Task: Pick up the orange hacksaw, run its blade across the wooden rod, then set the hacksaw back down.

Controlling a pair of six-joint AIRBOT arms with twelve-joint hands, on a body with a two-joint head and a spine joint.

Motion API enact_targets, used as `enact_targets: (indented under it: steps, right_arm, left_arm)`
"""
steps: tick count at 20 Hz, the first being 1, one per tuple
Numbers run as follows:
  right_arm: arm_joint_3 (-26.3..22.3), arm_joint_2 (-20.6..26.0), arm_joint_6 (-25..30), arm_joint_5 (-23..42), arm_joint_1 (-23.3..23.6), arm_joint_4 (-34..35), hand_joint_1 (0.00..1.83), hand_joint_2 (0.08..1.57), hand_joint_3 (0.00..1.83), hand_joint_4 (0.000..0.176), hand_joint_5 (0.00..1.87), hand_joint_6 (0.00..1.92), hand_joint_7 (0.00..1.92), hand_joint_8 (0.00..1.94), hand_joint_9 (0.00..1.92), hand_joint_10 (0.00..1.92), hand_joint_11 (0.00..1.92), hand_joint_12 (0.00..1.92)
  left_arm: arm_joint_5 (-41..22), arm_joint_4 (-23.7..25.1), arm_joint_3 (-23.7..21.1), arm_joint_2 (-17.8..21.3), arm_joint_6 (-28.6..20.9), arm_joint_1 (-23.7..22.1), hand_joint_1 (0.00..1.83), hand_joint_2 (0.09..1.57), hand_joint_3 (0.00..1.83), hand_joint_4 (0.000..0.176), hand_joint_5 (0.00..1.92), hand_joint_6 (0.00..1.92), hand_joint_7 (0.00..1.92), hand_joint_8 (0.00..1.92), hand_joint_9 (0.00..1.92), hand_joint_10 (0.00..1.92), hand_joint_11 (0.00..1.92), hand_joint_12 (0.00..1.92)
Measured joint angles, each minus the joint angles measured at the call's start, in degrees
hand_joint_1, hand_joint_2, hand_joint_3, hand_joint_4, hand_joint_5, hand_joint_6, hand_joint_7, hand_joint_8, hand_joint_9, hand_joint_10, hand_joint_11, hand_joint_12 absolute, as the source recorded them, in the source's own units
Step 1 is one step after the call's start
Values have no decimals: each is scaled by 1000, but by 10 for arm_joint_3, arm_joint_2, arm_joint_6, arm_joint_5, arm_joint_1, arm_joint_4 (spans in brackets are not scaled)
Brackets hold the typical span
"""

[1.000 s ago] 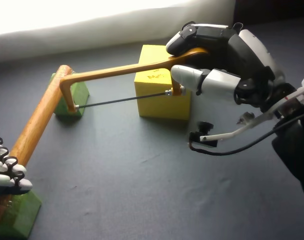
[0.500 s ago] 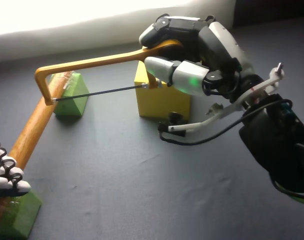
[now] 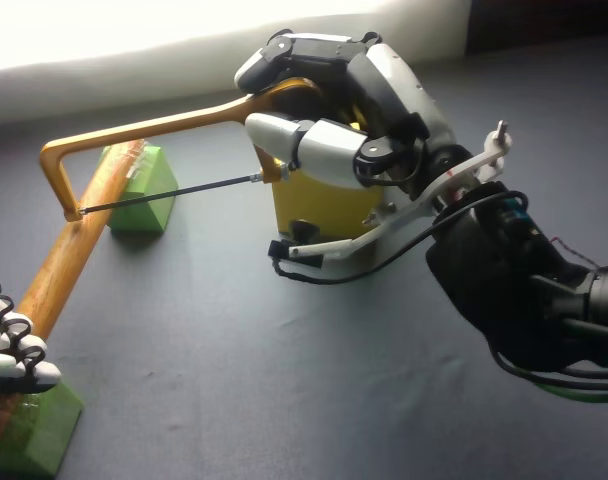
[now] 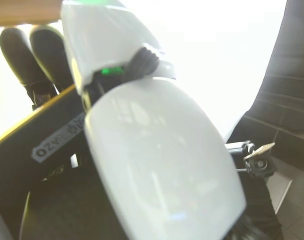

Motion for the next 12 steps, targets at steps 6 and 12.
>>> enact_targets:
  steps: [6,12]
  right_arm:
    - [3,-25,-26,-7,0,12,1378,1128,0,0,845,955,1016,1030,910,1285,696,1104]
    - [9,-38,-33,-5,-3,19,1365,1167,0,0,764,1068,944,1135,822,1374,670,1129]
  left_arm:
    - [0,1,0,0,0,0,121,1276,0,0,131,0,124,0,124,0,0,323]
    - [0,1,0,0,0,0,71,1291,2,0,113,1,122,1,126,1,0,342]
